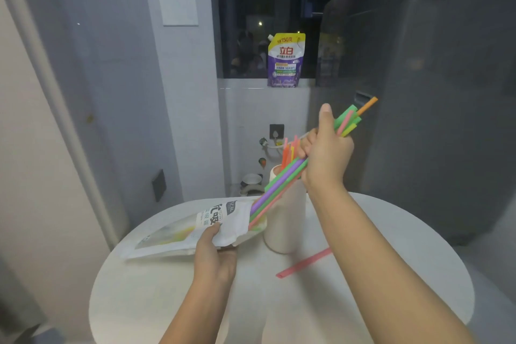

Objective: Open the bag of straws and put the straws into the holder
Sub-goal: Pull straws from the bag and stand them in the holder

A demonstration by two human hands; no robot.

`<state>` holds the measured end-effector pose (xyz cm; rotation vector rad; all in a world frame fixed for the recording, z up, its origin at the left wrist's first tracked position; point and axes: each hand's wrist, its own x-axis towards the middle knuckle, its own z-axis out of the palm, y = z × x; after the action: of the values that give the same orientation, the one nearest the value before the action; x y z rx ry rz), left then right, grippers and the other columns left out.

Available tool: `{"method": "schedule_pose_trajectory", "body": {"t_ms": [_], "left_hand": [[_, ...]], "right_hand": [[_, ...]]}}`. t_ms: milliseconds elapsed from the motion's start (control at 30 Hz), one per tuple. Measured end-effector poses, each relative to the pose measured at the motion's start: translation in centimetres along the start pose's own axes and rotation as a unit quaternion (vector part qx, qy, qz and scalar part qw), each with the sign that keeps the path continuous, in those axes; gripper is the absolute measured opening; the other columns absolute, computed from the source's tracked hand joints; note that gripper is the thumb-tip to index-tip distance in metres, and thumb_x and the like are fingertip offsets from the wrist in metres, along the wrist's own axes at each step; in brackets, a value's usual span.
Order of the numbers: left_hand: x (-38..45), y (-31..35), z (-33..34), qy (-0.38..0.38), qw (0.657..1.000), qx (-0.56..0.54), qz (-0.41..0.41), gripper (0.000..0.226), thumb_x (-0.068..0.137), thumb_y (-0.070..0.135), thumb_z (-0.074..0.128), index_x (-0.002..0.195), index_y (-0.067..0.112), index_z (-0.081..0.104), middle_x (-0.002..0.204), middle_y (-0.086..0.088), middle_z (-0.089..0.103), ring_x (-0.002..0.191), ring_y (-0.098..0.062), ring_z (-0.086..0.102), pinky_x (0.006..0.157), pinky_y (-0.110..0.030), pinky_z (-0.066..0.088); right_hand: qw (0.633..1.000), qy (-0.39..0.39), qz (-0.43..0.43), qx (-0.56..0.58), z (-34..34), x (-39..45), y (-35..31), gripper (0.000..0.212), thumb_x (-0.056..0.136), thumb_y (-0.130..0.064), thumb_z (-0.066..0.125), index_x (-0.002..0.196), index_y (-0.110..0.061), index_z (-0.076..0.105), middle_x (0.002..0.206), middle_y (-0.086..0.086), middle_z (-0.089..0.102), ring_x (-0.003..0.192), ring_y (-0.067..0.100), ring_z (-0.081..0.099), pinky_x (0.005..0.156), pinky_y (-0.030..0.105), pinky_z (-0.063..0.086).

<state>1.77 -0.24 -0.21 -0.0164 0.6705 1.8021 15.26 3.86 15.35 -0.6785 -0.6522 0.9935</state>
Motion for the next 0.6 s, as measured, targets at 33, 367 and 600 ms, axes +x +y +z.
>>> {"method": "schedule_pose_trajectory", "body": {"t_ms": [33,367,600], "left_hand": [[-0.1,0.2,0.0,0.002,1.000,-0.001,0.002,0.024,0.090,-0.004,0.042,0.108,0.006,0.054,0.108,-0.012,0.061,0.101,-0.028,0.059,0.096,-0.038,0.045],[-0.8,1.2,0.3,0.001,1.000,-0.012,0.002,0.020,0.089,-0.005,0.043,0.090,0.010,0.056,0.091,-0.007,0.062,0.082,-0.021,0.060,0.076,-0.034,0.046],[-0.8,1.4,0.1,-0.004,1.000,-0.006,0.008,0.019,0.088,-0.004,0.044,0.089,0.011,0.056,0.063,-0.001,0.071,0.077,-0.020,0.061,0.068,-0.033,0.047]], "right_hand": [[1.000,-0.003,-0.004,-0.006,0.3,0.1,-0.6,0.047,0.088,-0.035,0.059,0.054,-0.016,0.034,0.032,-0.006,0.031,0.026,0.010,0.030,0.033,0.017,0.032],[0.999,-0.001,-0.049,-0.024,2.0,1.7,-5.5,0.036,0.090,-0.033,0.056,0.065,-0.014,0.038,0.036,-0.006,0.034,0.030,0.008,0.032,0.035,0.017,0.033],[0.994,-0.007,-0.105,-0.002,2.2,2.9,-8.2,0.036,0.090,-0.031,0.055,0.063,-0.016,0.036,0.035,-0.008,0.032,0.031,0.008,0.029,0.035,0.017,0.030]]}}
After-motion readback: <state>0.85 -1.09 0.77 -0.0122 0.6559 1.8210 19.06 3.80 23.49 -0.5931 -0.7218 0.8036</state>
